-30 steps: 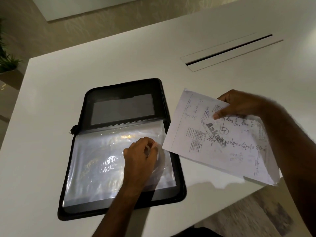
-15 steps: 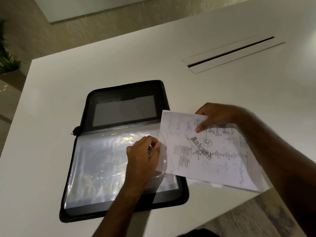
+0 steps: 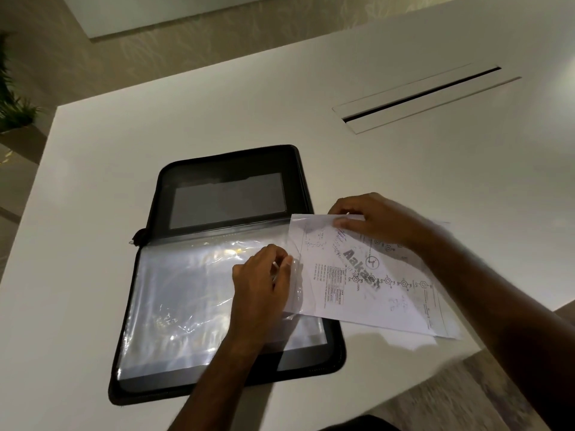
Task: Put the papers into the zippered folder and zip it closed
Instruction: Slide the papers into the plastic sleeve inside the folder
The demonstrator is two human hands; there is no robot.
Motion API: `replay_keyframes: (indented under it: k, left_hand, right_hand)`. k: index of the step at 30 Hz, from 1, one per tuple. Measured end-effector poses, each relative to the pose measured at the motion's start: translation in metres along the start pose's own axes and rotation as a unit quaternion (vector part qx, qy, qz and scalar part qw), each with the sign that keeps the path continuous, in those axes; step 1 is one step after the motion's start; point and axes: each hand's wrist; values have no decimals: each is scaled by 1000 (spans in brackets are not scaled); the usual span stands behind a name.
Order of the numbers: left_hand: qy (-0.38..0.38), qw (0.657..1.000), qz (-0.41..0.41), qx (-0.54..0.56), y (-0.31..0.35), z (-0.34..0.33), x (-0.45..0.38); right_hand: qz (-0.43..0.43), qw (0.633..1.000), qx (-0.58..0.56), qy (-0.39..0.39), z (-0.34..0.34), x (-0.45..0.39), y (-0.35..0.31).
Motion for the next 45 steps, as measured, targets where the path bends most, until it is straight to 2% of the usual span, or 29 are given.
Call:
replay_keyframes:
  k: [4,7,12,18,25,29,38,43,45]
  left_hand:
    - [12,1000,-5,14,3,2,0]
    - [29,999,-6,25,4,3,-2]
    - [35,999,-25,0,3,2,-11]
    - [75,986,-120,-92,8,0,-17]
    - [85,969,-172,-156,7,-7,-21]
    - [87,963,-189,-172,11,-8,-20]
    - [18,972,-155,-173,2,-19,-13]
    - [10,968,-165,-187,0,-21,-13]
    - [5,967,-164,-194,1,-22,-13]
  right_hand:
    - [30,999,34,28,-10,11,-4]
    - [86,992,80,51,-9,19,-9]
    - [190,961,190,60,-16,27,-25]
    - [194,948,239,76,-31,11,-34]
    - [117,958,194,174,-56,-19,-34]
    - [79,969,168,166,-66,-32,-33]
    - [-26,988,93,121,-66,-48,-34]
    - [-66,993,-39,91,-68,-54,-25]
    - [-78,988,-92,101,-67,-55,-21]
Point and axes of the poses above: each hand's wrist, its own x-axis away from the middle knuckle, its own z-axis out of the back of the hand, y = z × x, and after that the axes turned 4 degrees about y, right-handed
